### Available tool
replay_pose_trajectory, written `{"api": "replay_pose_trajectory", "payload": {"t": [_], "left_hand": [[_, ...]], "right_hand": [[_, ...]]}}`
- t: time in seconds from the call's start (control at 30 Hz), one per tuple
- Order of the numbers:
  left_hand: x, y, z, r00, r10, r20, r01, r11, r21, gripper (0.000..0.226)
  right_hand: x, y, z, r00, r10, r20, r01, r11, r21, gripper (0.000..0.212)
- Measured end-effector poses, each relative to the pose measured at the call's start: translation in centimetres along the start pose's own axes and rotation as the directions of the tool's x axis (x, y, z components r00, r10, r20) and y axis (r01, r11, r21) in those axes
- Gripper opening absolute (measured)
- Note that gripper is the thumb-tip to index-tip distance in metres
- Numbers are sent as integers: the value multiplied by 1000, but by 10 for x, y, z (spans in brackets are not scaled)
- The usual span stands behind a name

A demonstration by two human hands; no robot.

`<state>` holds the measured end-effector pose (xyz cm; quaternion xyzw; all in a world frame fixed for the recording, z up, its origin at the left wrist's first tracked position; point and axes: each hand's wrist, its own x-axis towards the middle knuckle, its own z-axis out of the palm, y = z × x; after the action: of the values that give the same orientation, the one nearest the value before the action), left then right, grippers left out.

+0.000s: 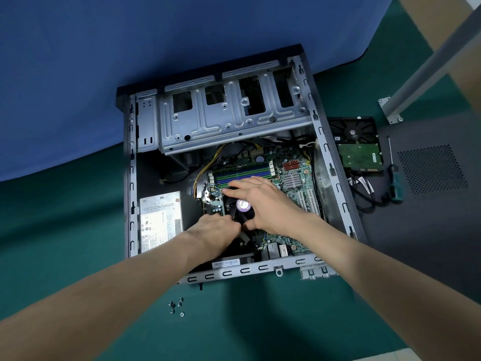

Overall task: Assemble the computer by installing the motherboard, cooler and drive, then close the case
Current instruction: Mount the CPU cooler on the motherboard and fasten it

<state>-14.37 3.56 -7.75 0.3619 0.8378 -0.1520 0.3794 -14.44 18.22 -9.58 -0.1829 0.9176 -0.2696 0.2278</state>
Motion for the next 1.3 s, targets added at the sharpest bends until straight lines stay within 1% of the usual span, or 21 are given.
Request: {"api": "replay_pose_trajectory", "payload": {"t": [0.13, 0.2, 0.3, 0.43, 0.53, 0.73, 0.87, 1.03, 1.17, 1.3], "left_hand": [[0, -1, 2, 1000, 11, 3, -10, 1000, -16, 25], [2, 0, 2, 1000, 23, -1, -23, 1000, 5, 24], [7, 2, 1, 997, 74, 18, -75, 994, 83, 25], [11, 8, -5, 982, 152, 114, -174, 962, 212, 24], [10, 8, -7, 971, 196, 140, -225, 943, 243, 25], [4, 3, -6, 991, 116, 67, -123, 985, 117, 23], [2, 1, -3, 994, 106, 29, -108, 992, 68, 23], [0, -3, 3, 997, 70, -18, -70, 997, -30, 27], [-3, -2, 0, 1000, -8, 0, 8, 998, -67, 25], [-4, -1, -4, 999, -41, 21, 43, 995, -94, 25]], "right_hand": [[0, 1, 1, 1000, 1, -4, -1, 1000, 13, 89], [0, 0, 1, 1000, -2, -4, 2, 1000, 11, 89], [1, 1, 1, 1000, 5, -5, -5, 1000, 16, 88], [1, 1, 2, 1000, 12, 5, -12, 1000, 26, 90], [1, 0, 1, 1000, 13, 4, -13, 1000, 21, 91], [-1, -1, -1, 1000, 15, 14, -16, 999, 39, 88], [0, 1, 1, 1000, 29, 13, -30, 998, 63, 89], [0, 4, 4, 1000, 7, -7, -7, 998, 58, 90], [1, 5, 5, 1000, 8, -10, -7, 998, 59, 92], [1, 6, 4, 1000, 9, -18, -8, 999, 52, 93]]}}
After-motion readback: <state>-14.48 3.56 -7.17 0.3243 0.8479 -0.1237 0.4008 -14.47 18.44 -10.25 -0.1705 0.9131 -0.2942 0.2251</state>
